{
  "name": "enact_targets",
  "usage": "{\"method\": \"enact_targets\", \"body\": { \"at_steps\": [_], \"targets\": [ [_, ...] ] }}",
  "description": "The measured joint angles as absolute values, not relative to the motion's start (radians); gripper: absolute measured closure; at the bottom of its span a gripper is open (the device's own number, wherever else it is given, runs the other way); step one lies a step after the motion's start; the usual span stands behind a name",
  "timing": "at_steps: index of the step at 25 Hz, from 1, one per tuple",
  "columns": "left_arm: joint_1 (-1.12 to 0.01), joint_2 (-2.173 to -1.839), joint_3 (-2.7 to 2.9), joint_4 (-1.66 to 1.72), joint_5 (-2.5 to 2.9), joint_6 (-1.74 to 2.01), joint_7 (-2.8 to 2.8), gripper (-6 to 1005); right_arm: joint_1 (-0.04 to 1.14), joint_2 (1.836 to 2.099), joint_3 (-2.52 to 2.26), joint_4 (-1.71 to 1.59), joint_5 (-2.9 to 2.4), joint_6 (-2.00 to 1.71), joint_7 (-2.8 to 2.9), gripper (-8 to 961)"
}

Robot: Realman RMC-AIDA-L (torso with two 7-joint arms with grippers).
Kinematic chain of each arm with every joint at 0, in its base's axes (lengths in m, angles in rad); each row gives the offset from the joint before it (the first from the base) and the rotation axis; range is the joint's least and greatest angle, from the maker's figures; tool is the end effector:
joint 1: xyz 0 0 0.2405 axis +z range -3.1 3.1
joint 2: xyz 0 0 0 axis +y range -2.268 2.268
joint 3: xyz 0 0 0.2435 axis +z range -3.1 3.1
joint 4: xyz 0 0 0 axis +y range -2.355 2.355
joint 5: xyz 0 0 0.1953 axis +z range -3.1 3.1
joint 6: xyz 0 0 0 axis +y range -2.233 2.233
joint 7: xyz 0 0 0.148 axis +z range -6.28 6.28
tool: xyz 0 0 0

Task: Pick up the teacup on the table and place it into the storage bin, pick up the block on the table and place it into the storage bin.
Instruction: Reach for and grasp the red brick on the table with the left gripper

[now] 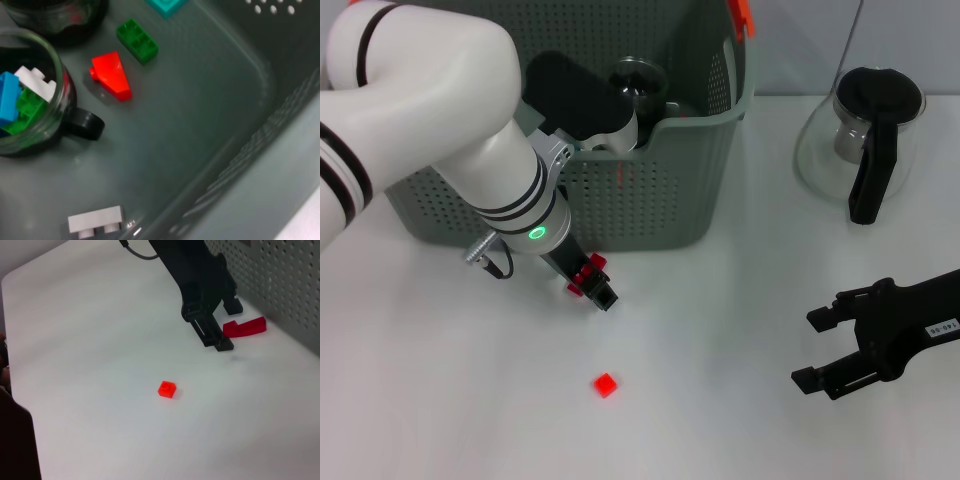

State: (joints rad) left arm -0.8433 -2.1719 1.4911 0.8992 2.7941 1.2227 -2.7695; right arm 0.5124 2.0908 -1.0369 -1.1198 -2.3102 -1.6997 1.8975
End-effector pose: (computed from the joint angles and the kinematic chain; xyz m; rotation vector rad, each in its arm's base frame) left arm -0.1737 0.3671 -0.0733 -2.4354 -0.9414 0.6321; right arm 0.2188 0.3005 0.0071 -2.9964 0.7377 -0.0403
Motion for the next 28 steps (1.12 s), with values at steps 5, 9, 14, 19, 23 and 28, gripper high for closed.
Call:
{"method": "enact_targets", "body": {
  "at_steps": [5,9,14,19,23,28],
  "targets": [
    [-0.852,-2.171,1.490,0.878,2.794,1.202,-2.771,265,0.512,2.091,-1.037,-1.120,-2.310,-1.700,1.895,12],
    [-0.854,-2.170,1.489,0.865,2.798,1.191,-2.771,279,0.512,2.091,-1.036,-1.120,-2.310,-1.699,1.895,12],
    [-0.867,-2.168,1.489,0.834,2.795,1.187,-2.772,353,0.512,2.091,-1.035,-1.120,-2.310,-1.698,1.893,12],
    [-0.871,-2.169,1.489,0.824,2.795,1.179,-2.772,494,0.512,2.091,-1.036,-1.118,-2.310,-1.698,1.893,13],
    [-0.872,-2.169,1.487,0.817,2.794,1.178,-2.772,621,0.512,2.092,-1.036,-1.116,-2.310,-1.698,1.892,13],
    [-0.874,-2.168,1.477,0.813,2.793,1.179,-2.771,772,0.508,2.092,-1.037,-1.115,-2.310,-1.698,1.891,13]
  ]
}}
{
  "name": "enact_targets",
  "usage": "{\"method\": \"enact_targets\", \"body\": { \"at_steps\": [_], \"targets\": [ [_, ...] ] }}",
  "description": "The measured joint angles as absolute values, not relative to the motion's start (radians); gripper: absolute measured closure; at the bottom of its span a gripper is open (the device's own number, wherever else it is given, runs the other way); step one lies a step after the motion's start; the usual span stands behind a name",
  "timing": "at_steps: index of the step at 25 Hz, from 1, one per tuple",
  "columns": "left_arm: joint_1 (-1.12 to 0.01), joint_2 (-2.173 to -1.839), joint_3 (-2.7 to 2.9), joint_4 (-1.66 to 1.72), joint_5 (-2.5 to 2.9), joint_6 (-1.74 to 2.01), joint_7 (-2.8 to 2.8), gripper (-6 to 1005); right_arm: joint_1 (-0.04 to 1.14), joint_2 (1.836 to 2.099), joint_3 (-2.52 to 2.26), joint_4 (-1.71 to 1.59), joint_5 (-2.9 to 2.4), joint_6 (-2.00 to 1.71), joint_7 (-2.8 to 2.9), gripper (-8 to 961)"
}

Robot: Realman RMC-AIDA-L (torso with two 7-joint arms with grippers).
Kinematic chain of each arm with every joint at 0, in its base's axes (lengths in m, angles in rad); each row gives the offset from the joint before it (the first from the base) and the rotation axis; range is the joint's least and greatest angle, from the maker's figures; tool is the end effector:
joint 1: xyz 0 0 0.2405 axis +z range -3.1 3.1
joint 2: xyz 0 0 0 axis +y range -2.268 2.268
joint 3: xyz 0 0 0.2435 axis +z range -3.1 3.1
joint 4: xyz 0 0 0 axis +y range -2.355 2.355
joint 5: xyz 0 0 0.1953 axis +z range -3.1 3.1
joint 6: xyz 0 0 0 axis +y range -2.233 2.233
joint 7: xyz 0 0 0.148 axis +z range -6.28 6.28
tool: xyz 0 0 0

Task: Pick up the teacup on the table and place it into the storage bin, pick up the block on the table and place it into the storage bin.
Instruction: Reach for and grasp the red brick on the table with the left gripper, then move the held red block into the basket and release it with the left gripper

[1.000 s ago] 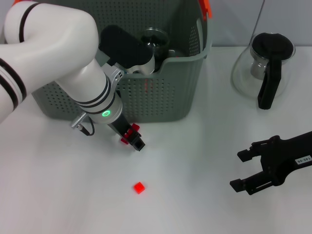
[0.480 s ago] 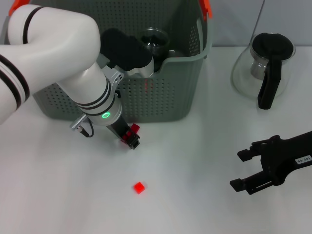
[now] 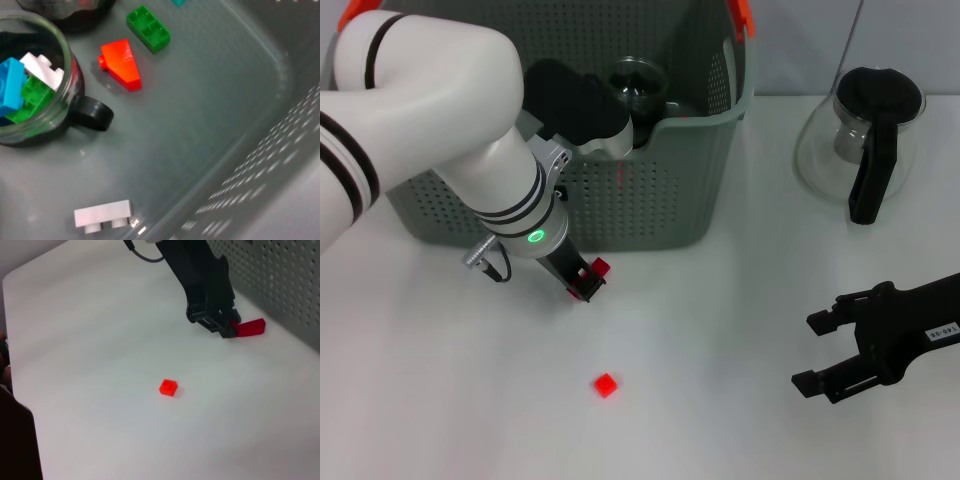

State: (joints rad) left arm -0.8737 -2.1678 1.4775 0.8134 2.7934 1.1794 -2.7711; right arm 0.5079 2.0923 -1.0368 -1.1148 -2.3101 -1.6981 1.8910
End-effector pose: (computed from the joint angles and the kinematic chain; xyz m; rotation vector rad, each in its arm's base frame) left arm -0.1816 0.3703 -0.0773 -2.4186 -0.9672 0.6481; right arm 0.2205 0.2991 0.0060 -2.9985 0.7410 -0.0382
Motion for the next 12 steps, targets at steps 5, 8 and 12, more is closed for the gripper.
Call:
{"method": "enact_targets", "body": {
  "at_steps": [5,8,12],
  "targets": [
    [-0.843,-2.170,1.459,0.907,2.769,1.272,-2.742,818,0.504,2.092,-1.036,-1.111,-2.310,-1.698,1.886,13],
    [-0.782,-2.171,1.405,1.046,2.663,1.418,-2.660,816,0.503,2.087,-1.036,-1.105,-2.310,-1.698,1.885,13],
    [-0.705,-2.169,1.219,1.207,2.434,1.648,-2.527,814,0.493,2.083,-1.017,-1.104,-2.310,-1.702,1.884,13]
  ]
}}
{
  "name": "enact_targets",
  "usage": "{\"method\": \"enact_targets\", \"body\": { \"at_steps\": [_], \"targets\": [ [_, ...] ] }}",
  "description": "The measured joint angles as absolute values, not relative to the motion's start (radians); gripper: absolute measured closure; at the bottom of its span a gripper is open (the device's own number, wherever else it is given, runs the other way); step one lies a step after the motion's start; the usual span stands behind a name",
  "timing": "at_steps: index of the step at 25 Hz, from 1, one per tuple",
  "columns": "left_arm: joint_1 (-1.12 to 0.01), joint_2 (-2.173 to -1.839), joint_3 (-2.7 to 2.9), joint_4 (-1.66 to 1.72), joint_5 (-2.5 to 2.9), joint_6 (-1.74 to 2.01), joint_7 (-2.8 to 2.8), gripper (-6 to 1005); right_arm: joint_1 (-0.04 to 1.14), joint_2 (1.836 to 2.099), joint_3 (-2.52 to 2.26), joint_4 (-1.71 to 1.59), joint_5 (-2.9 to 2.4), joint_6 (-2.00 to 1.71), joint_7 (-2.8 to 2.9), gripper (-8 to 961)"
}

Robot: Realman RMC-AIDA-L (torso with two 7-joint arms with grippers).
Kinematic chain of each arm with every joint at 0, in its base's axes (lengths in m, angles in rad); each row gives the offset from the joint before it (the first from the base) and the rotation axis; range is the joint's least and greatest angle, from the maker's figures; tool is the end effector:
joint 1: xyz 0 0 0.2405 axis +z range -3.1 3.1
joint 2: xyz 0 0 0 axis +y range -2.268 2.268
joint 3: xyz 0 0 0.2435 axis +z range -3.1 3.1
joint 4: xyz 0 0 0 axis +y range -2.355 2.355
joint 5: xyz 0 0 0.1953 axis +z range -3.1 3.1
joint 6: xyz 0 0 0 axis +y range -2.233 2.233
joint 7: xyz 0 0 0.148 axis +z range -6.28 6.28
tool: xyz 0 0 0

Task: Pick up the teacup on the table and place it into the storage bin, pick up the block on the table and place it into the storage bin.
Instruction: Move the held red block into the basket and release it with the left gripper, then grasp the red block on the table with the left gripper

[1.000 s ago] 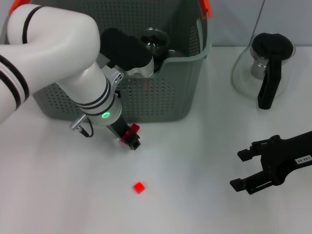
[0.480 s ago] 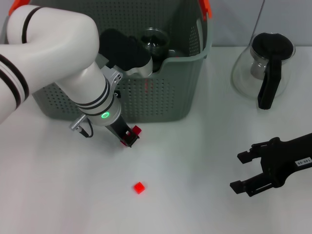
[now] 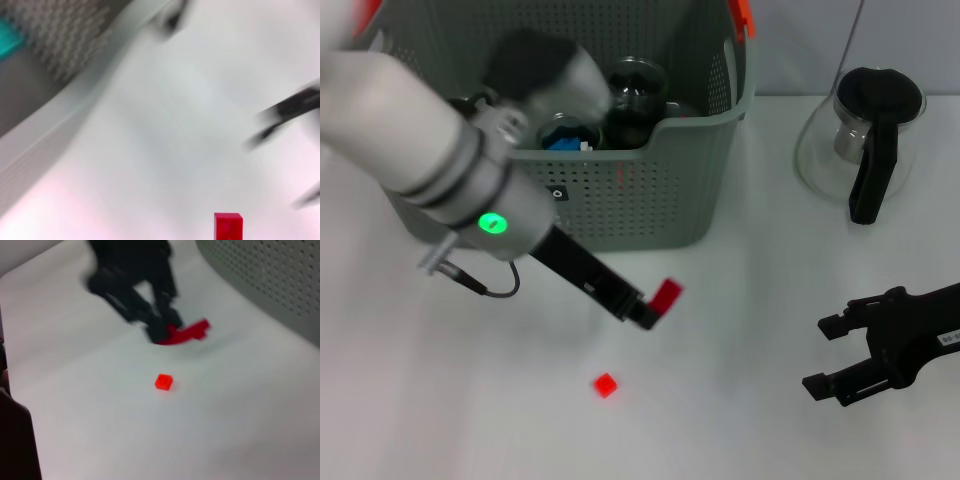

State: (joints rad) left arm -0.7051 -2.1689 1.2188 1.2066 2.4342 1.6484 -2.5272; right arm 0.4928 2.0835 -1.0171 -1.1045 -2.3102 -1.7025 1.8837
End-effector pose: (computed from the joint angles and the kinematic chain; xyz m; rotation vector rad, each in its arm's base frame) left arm -0.1397 0.3248 -0.0293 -2.8237 -1.1302 0.2426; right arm 0.2289 0.2964 0.0102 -2.9822 0.7775 -0.0310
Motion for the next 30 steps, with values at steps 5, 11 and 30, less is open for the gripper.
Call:
{"method": "enact_targets", "body": {
  "at_steps": [5,11,30],
  "targets": [
    [-0.711,-2.143,0.954,1.270,2.189,1.806,-2.413,812,0.485,2.082,-0.997,-1.104,-2.310,-1.708,1.878,13],
    [-0.787,-2.041,0.806,1.181,2.185,1.583,-2.405,810,0.486,2.083,-1.002,-1.104,-2.310,-1.709,1.877,12],
    [-0.740,-2.095,0.837,1.320,2.115,1.844,-2.148,297,0.498,2.083,-0.997,-1.105,-2.312,-1.710,1.885,27]
  ]
}}
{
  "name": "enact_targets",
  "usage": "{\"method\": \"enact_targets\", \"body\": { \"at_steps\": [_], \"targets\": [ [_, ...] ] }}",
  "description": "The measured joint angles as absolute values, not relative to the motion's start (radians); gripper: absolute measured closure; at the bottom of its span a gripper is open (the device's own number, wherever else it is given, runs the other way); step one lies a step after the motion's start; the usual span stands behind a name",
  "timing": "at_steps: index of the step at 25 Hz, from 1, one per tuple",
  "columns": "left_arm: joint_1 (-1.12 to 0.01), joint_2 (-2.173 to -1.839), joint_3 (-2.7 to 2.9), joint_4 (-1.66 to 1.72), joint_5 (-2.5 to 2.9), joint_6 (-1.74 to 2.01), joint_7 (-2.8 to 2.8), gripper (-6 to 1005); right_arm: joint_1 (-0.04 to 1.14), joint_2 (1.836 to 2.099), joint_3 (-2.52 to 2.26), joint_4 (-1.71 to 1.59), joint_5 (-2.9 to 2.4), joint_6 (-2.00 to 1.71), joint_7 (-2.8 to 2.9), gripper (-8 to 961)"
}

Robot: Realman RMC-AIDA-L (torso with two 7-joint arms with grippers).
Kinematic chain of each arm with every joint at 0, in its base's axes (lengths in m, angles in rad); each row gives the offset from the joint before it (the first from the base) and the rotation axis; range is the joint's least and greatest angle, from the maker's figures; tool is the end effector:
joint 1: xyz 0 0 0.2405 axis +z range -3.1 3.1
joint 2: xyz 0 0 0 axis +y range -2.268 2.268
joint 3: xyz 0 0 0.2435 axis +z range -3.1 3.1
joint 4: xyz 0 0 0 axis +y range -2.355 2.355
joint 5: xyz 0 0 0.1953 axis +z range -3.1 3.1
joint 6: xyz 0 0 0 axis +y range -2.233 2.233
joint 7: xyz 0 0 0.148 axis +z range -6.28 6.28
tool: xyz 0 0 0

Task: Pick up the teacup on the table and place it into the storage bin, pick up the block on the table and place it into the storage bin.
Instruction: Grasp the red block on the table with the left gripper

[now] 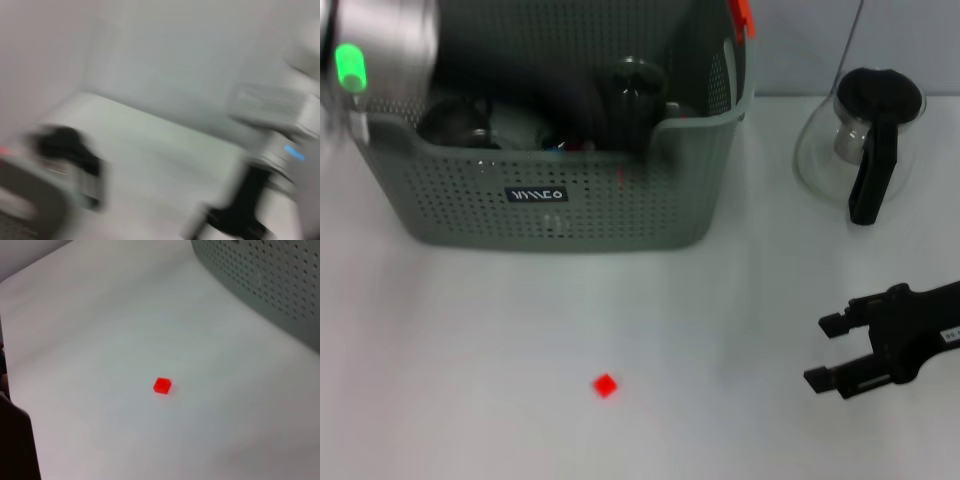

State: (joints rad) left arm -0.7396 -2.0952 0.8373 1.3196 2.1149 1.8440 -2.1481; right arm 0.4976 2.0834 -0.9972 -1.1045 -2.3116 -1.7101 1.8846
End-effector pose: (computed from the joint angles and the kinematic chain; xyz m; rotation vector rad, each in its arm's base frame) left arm -0.1041 0.3384 0.0616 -2.9589 -0.5983 -0.3985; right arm 0.2285 0.2976 0.0128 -2.9747 0.7861 -0.0158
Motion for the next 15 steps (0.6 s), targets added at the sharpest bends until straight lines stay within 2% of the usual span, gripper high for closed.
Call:
{"method": "enact_targets", "body": {
  "at_steps": [3,5,13,15],
  "targets": [
    [-0.684,-2.145,0.947,1.362,2.127,1.953,-2.077,236,0.499,2.085,-0.996,-1.105,-2.311,-1.709,1.890,38],
    [-0.642,-2.159,1.041,1.381,2.152,1.949,-2.027,196,0.499,2.086,-0.995,-1.105,-2.312,-1.707,1.893,56],
    [-0.578,-2.175,1.312,1.386,2.373,1.795,-2.017,51,0.500,2.091,-0.995,-1.104,-2.312,-1.699,1.904,84],
    [-0.571,-2.176,1.379,1.381,2.436,1.759,-2.026,52,0.500,2.091,-0.995,-1.101,-2.312,-1.696,1.910,84]
  ]
}}
